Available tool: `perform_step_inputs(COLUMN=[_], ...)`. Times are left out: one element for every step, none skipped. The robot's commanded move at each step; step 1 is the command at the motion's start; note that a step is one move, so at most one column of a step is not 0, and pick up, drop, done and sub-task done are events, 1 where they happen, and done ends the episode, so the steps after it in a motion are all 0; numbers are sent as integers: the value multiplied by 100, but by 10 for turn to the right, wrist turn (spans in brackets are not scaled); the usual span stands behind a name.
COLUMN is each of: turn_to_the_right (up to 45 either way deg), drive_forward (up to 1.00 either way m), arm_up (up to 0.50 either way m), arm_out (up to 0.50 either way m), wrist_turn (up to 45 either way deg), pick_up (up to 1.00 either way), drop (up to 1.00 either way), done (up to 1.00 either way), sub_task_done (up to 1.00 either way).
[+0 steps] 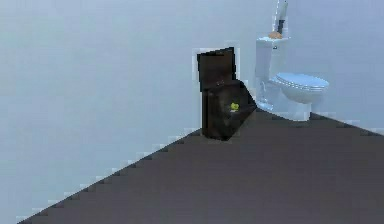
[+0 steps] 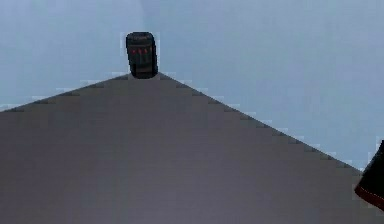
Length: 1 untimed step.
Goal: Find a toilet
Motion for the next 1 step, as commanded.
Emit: perform_step_inputs(turn_to_the_right=[150], drive_forward=[0], arm_up=[0], arm_out=[0], wrist_turn=[0], pick_up=[0], drop=[0], done=[0], sub_task_done=[0])
